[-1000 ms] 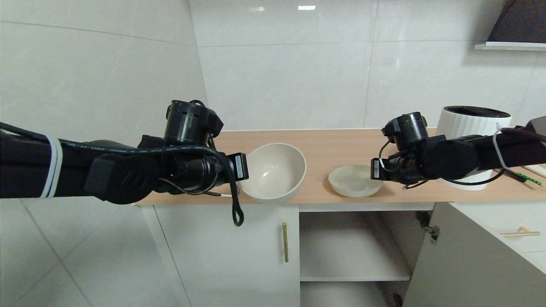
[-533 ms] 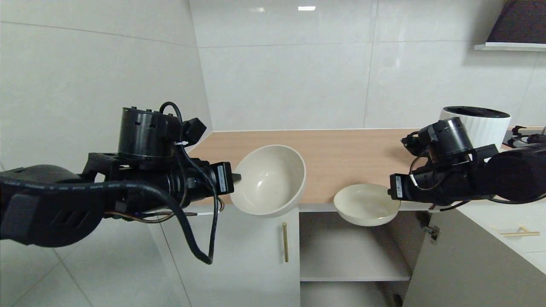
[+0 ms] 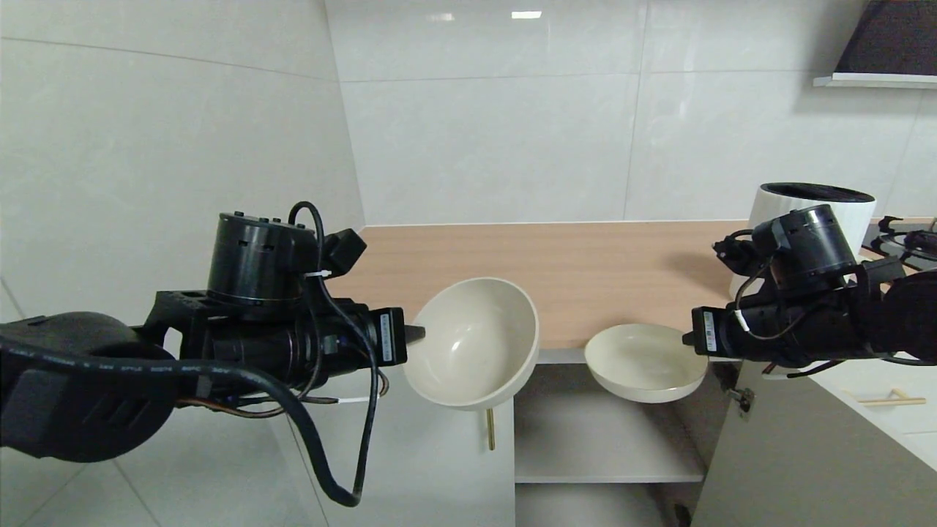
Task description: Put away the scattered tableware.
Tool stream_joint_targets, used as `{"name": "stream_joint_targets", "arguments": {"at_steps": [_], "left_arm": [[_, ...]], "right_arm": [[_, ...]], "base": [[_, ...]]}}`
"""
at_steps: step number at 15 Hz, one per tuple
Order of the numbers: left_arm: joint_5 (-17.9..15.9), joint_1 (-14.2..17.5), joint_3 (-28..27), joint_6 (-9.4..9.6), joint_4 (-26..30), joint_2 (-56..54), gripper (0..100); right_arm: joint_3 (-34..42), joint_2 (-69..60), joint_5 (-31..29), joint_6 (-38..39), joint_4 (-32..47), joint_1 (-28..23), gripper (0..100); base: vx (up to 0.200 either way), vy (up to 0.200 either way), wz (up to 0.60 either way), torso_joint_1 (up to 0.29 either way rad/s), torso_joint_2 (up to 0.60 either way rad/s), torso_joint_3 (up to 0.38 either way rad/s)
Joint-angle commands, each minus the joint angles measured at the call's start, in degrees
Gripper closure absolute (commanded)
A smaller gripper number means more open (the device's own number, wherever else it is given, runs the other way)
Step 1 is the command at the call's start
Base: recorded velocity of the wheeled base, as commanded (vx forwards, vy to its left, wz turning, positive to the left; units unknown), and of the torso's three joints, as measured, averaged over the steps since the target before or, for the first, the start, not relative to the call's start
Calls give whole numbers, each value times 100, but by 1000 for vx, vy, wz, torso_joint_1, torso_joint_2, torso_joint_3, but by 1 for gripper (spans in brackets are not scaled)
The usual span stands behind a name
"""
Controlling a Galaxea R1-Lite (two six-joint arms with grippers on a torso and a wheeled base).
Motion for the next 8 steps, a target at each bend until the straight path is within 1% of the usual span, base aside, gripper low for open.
{"name": "stream_joint_targets", "arguments": {"at_steps": [1,8], "left_arm": [[3,-21,7,6,-1,74,100],[11,-47,7,15,-19,74,100]], "right_arm": [[9,56,-6,-60,2,-1,100],[0,223,-42,-104,-7,-1,100]], "base": [[-200,0,0,2,2,2],[0,0,0,0,0,0]]}}
